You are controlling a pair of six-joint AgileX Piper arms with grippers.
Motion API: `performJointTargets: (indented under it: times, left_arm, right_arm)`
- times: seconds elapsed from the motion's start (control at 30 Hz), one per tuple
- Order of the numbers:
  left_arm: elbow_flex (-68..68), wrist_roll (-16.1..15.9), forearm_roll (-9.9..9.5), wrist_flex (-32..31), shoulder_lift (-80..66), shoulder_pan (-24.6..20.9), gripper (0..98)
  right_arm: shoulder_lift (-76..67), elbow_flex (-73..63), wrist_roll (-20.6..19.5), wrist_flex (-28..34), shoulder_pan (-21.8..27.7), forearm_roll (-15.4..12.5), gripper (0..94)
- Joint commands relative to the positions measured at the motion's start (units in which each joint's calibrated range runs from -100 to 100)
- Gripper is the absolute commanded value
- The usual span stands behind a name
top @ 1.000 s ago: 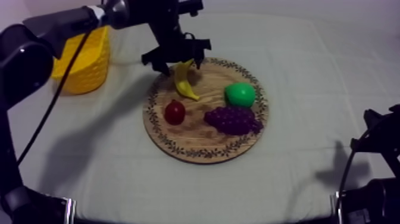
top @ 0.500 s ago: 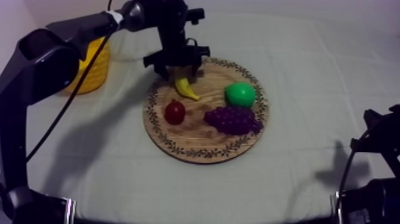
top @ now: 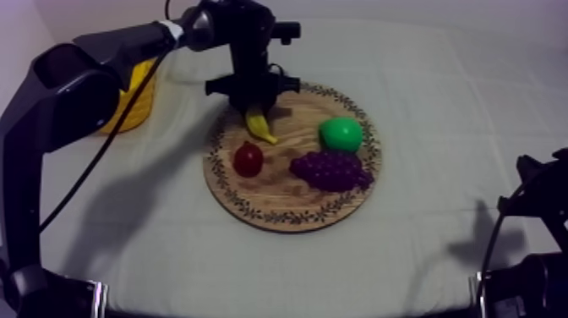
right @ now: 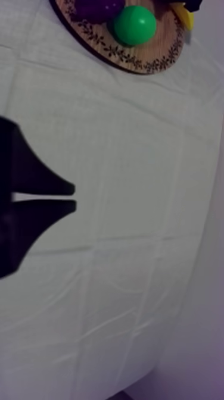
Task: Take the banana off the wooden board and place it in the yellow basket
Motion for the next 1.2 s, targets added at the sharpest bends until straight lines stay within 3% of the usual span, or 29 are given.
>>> performJointTargets:
  times: [0.0, 0.23, 0.47, 0.83, 1.17]
  left_arm:
    - [-0.15, 0.16, -0.83, 0.57, -1.01, 0.12, 26.5]
    - [-0.47, 1.24, -4.05, 5.04, -9.16, -2.17, 26.9]
    - [2.71, 1.51, -6.9, 7.3, -19.91, -8.56, 27.5]
    - [14.54, 0.73, -8.69, 5.41, -27.65, -21.75, 27.7]
    - [20.79, 1.02, -8.84, 0.35, -25.23, -25.3, 27.8]
  right_arm:
    - [-0.02, -0.03, 0.01, -0.04, 0.02, 0.0, 0.3]
    - [-0.02, -0.03, 0.01, -0.04, 0.02, 0.0, 0.3]
    - [-0.02, -0.03, 0.01, -0.04, 0.02, 0.0, 0.3]
    - [-0.02, -0.03, 0.01, -0.04, 0.02, 0.0, 0.3]
    - [-0.02, -0.03, 0.01, -0.04, 0.02, 0.0, 0.3]
